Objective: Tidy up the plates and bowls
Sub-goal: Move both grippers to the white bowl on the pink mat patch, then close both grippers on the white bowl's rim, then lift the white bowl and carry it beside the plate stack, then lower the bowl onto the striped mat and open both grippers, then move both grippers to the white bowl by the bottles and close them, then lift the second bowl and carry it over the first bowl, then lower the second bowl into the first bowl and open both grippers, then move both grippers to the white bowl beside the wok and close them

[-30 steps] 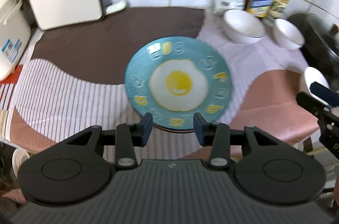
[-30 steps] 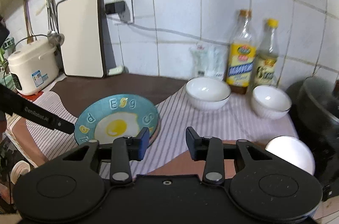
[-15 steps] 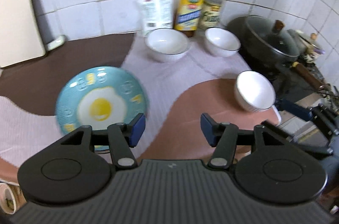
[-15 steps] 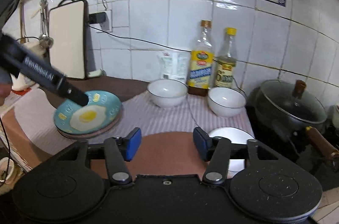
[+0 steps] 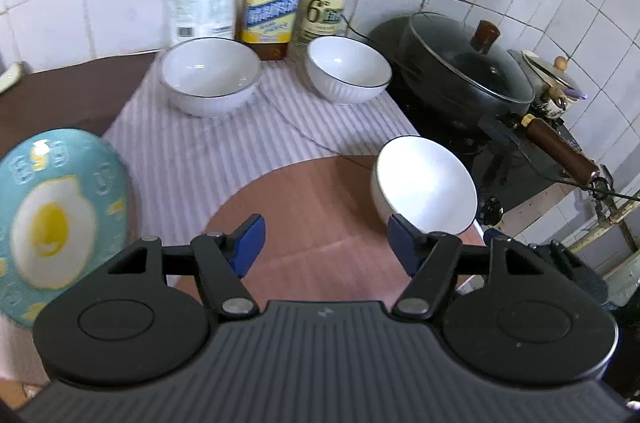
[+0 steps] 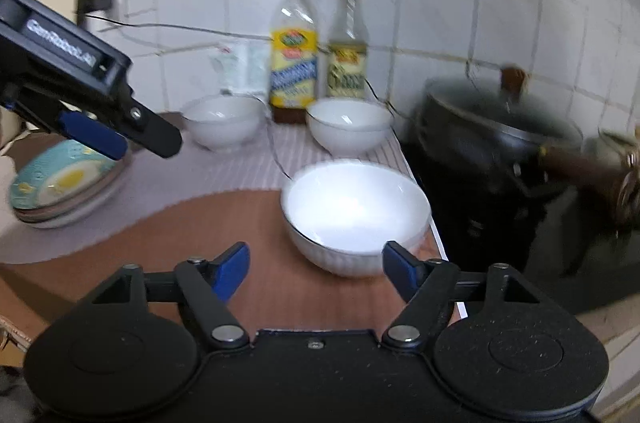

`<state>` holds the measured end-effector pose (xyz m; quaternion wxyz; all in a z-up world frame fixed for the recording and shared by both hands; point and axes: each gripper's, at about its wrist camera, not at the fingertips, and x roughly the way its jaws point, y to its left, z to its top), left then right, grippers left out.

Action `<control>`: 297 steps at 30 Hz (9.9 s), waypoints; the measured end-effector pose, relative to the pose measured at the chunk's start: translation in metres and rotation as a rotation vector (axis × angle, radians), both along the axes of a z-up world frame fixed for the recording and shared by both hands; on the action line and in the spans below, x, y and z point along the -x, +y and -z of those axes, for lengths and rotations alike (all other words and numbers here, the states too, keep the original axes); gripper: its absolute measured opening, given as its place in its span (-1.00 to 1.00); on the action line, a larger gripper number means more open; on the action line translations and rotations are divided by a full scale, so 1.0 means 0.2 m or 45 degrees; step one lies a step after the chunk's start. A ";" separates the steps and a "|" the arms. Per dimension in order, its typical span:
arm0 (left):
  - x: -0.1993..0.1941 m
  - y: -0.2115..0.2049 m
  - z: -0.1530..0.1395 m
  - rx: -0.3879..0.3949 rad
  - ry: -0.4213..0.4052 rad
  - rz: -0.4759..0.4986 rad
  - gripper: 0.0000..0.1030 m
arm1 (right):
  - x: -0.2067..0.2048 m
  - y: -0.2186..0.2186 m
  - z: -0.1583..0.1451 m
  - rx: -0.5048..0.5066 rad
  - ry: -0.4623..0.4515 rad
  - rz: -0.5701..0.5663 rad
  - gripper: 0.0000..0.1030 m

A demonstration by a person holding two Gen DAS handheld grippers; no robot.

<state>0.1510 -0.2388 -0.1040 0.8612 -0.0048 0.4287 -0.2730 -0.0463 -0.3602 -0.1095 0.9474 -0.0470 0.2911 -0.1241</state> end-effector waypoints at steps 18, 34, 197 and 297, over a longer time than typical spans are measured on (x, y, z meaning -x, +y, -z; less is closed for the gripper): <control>-0.22 -0.37 0.36 0.024 0.183 0.031 0.20 | -0.20 -0.21 0.27 0.028 -0.042 0.021 0.79; -0.24 -0.38 0.39 0.048 0.261 0.061 -0.63 | -0.28 -0.19 0.30 -0.031 -0.032 0.025 0.79; -0.33 0.36 -0.09 -0.088 0.106 -0.176 -0.69 | -0.68 0.04 -0.09 -0.727 -0.008 -0.058 -0.66; -1.29 -0.62 0.33 -0.084 0.243 0.159 -0.76 | -1.23 -0.44 0.26 -0.107 0.001 0.204 0.91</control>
